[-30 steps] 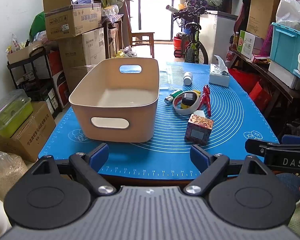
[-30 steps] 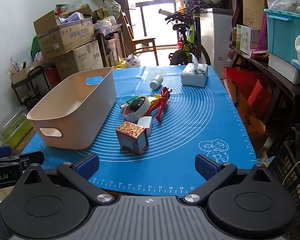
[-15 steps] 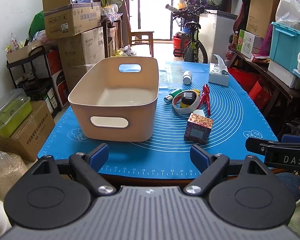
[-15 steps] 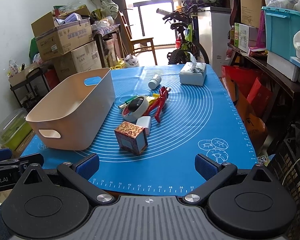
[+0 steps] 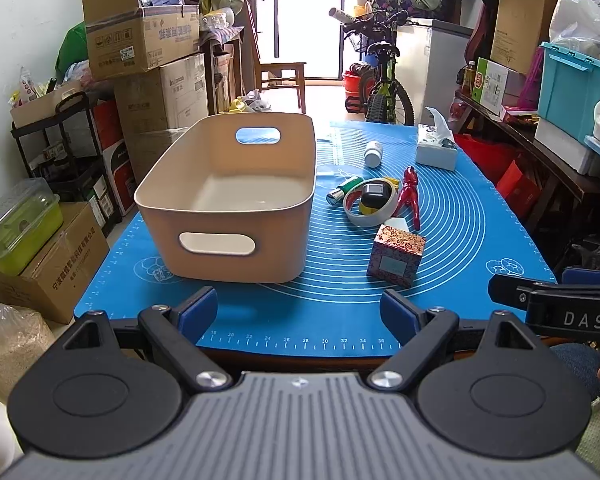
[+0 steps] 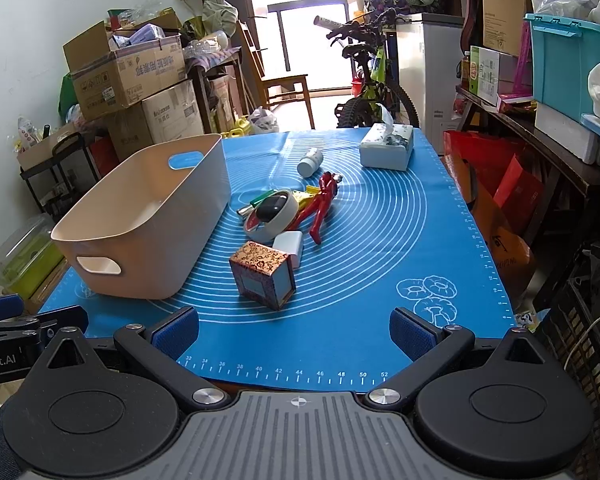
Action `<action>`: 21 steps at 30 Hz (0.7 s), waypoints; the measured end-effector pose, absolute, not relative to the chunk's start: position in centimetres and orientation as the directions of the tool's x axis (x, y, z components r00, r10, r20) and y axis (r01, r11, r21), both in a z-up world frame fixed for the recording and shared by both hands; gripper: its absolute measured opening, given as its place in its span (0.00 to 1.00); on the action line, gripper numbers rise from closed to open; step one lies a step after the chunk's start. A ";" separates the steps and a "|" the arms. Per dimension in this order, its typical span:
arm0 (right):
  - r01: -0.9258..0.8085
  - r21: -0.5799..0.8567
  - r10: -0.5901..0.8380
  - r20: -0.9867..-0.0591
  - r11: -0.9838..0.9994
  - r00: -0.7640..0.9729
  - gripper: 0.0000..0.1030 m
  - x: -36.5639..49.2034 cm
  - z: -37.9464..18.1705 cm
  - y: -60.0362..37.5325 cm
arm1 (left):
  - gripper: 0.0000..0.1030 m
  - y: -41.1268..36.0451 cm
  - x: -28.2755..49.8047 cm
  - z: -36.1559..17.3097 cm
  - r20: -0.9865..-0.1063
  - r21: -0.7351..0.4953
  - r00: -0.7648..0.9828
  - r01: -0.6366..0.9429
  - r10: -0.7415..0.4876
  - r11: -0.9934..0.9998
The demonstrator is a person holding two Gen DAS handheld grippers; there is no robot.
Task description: Organize rigid objects
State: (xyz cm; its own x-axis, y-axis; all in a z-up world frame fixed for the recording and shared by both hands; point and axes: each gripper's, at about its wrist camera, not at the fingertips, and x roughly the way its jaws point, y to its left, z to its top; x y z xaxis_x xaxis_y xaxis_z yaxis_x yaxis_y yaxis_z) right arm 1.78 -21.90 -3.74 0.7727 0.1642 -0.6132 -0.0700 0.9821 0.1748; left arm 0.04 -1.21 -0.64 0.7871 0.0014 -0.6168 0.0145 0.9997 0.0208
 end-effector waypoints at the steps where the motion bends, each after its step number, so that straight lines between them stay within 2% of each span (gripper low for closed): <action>1: -0.070 0.175 0.164 -0.613 0.982 0.773 0.98 1.8 -3.7 -21.9 | 0.86 -1.2 0.0 -0.6 -0.616 0.021 0.787 0.015 0.001 1.000; 21: -0.067 0.174 0.162 -0.616 0.982 0.771 0.98 1.8 -3.8 -21.9 | 0.86 -1.3 0.1 -0.9 -0.622 0.019 0.783 0.016 -0.001 1.000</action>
